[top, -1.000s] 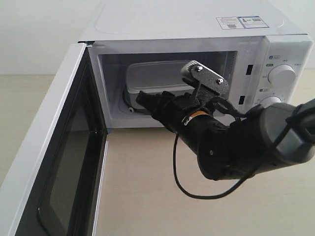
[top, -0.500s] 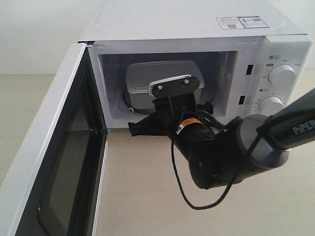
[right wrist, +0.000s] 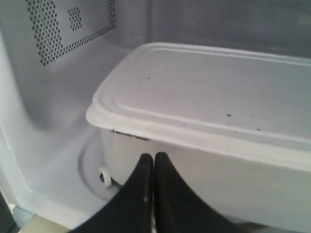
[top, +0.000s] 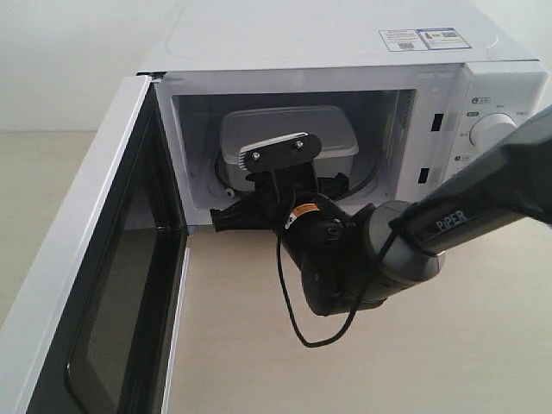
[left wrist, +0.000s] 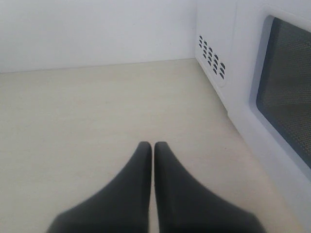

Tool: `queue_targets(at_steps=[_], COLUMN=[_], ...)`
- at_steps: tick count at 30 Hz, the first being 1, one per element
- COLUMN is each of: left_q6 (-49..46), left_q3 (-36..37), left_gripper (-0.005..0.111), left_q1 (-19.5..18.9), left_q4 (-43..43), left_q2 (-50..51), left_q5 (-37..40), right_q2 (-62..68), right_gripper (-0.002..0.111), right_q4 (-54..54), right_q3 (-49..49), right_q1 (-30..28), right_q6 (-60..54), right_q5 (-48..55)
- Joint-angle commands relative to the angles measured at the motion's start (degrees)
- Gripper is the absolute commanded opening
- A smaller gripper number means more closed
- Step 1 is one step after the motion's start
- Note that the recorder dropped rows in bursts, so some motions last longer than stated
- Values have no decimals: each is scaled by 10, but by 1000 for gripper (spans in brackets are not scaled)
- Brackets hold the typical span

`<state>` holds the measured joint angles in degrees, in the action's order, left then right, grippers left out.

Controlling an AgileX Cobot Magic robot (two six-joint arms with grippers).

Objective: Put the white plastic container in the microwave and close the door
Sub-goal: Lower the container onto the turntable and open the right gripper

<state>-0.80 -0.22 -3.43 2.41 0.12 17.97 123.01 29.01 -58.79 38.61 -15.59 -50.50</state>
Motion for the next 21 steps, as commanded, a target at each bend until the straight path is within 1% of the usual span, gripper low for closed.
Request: queue_targets(at_steps=[1,8,12,14,16,17,21], left_q6=[-2,-2,-2,-2,-2,-2,-2], left_q3=[2,2,2,2,2,2,2], left_gripper=[4,4,4,4,4,4,4], left_q1=[-2,-2,-2,-2,-2,-2,-2], left_q4=[-5,-5,-5,-5,-5,-5,-5], left_q2=[-1,-1,-1,-1,-1,-1,-1], left_q5=[-1,-1,-1,-1,-1,-1,-1], right_q2=[18,28,28,28,24,17,-31], right_gripper=[0,0,0,0,0,0,0], right_q4=[4,4,4,4,4,4,4], right_q3=[-21,-27,-37,-38,-38,-32,23], right_q1=[-13,-39,-43,-42,-42,-41,-37], right_q6=[-15,-14,-10,-10,-11,-12,-15], right_q5=[-6,-15,-11,-3,27,47,21])
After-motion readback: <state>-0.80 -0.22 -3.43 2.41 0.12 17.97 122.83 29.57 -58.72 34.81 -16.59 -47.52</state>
